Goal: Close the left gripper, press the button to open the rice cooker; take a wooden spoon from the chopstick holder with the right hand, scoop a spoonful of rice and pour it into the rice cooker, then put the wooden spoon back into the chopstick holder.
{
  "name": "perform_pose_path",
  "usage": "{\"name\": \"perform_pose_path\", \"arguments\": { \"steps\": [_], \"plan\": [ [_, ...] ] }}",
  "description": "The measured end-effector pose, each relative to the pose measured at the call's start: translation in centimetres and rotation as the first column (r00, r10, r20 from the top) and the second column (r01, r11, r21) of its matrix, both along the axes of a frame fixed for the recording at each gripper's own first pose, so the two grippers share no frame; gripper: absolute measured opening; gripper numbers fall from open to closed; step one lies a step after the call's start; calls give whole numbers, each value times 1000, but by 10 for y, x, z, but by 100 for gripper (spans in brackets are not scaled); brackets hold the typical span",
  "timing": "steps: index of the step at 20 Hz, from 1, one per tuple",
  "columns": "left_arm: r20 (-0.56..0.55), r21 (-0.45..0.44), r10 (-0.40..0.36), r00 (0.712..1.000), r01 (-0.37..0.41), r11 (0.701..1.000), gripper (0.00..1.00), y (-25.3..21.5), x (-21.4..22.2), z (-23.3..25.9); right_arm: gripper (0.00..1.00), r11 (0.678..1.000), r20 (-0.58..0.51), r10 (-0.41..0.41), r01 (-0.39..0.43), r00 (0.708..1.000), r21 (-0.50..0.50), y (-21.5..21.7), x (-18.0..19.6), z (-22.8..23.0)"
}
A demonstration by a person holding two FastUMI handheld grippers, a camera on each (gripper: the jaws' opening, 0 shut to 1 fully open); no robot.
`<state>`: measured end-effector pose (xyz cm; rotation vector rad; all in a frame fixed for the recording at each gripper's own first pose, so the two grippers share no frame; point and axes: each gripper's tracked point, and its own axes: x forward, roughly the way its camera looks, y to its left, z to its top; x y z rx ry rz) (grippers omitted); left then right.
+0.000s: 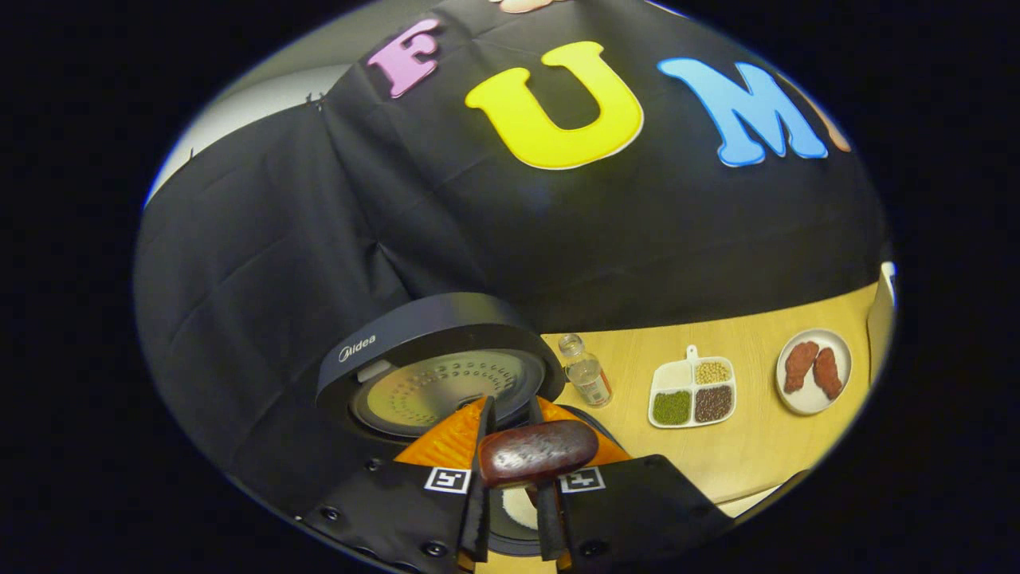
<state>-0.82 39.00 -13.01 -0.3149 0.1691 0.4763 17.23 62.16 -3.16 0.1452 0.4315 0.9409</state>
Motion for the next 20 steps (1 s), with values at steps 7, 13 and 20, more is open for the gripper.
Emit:
{"name": "perform_pose_path", "arguments": {
  "steps": [7, 13, 20],
  "plan": [
    [-6, 5, 4, 1000, -4, 1000, 96, 0, -1, -2, 22, 990, 229, 95, -67, 969, -127, 13, -11, -3],
    [-15, 0, 17, 1000, -17, 1000, 97, 3, -1, -6, 22, 968, 327, 205, -142, 922, -207, 21, -19, -10],
    [-8, -18, -5, 1000, 5, 1000, 97, 3, 5, -13, 26, 947, 462, 263, -134, 847, -293, 9, -27, -7]
  ]
}}
